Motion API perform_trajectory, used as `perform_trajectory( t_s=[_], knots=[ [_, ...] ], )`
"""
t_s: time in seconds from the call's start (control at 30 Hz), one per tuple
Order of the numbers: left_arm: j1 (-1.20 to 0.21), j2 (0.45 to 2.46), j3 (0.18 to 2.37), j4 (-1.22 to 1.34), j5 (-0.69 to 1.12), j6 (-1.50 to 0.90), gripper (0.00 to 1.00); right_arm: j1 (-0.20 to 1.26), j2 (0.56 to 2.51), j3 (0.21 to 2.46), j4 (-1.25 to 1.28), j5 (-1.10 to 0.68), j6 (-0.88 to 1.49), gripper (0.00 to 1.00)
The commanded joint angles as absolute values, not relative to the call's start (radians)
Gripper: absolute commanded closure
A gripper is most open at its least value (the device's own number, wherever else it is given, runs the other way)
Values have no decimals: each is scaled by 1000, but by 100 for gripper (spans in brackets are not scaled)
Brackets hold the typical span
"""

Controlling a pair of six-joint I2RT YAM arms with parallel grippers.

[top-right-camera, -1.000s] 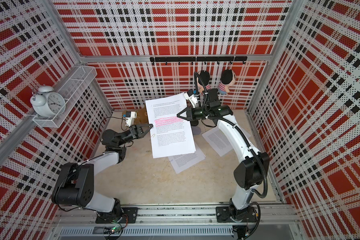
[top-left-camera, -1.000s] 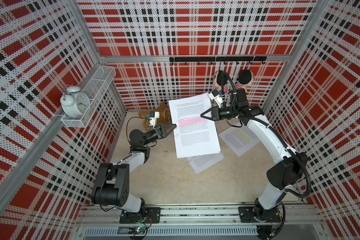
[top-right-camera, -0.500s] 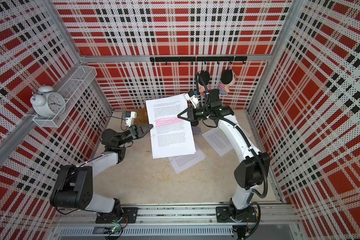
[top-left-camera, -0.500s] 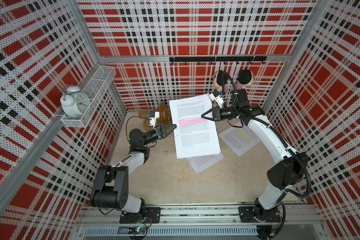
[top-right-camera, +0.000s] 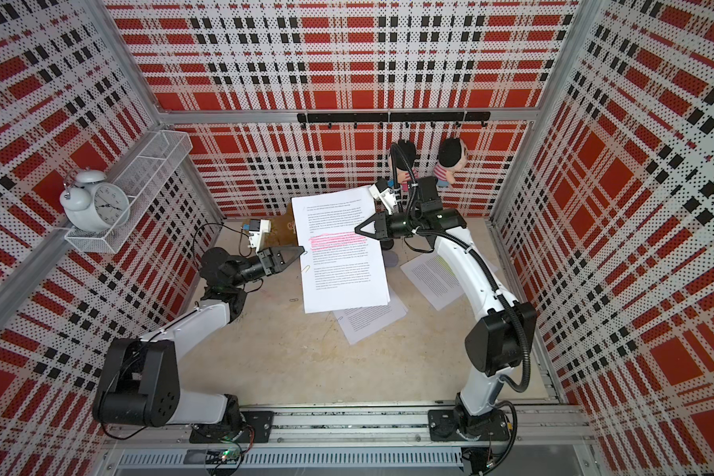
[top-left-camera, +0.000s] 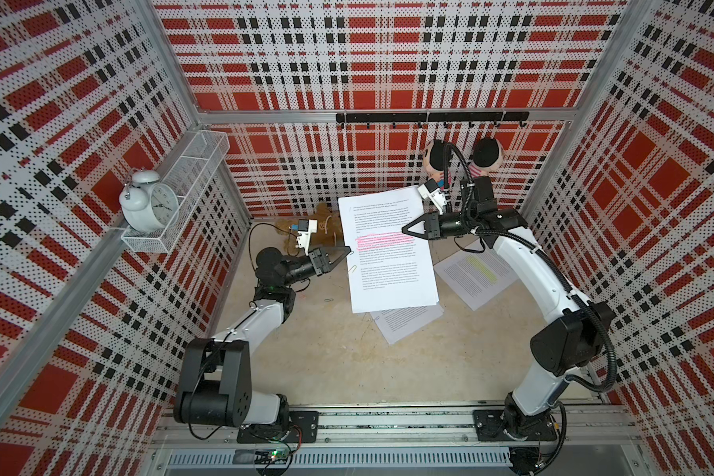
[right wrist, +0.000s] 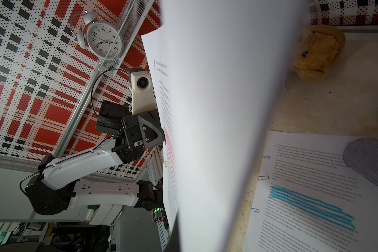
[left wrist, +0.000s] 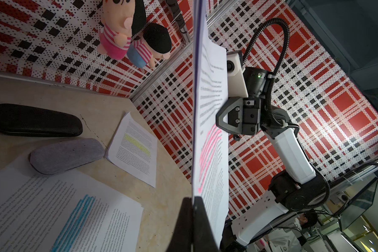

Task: Unclip the paperclips from the documents
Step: Remove the paper clip from the document, then place the paper clip at the center of the board.

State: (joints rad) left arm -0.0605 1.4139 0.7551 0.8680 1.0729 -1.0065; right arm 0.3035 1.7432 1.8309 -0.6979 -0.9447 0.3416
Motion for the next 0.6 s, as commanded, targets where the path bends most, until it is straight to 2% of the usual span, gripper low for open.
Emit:
perform_trajectory(
  t_s=[0.0,0.37,0.47,0.57],
  knots=[
    [60,1410,720,704,1001,-945,100,88,1659,1849,-618,-770,316,100],
    [81,1407,732,614,979,-893,100,79,1650,1830,-611,-778,320,100],
    [72,1412,802,277,849,-682,100,79,1651,1822,-605,-786,331,100],
    [15,1452,933,-147,568,-435,100,94,1648,1823,-616,-783,327,100]
  ],
)
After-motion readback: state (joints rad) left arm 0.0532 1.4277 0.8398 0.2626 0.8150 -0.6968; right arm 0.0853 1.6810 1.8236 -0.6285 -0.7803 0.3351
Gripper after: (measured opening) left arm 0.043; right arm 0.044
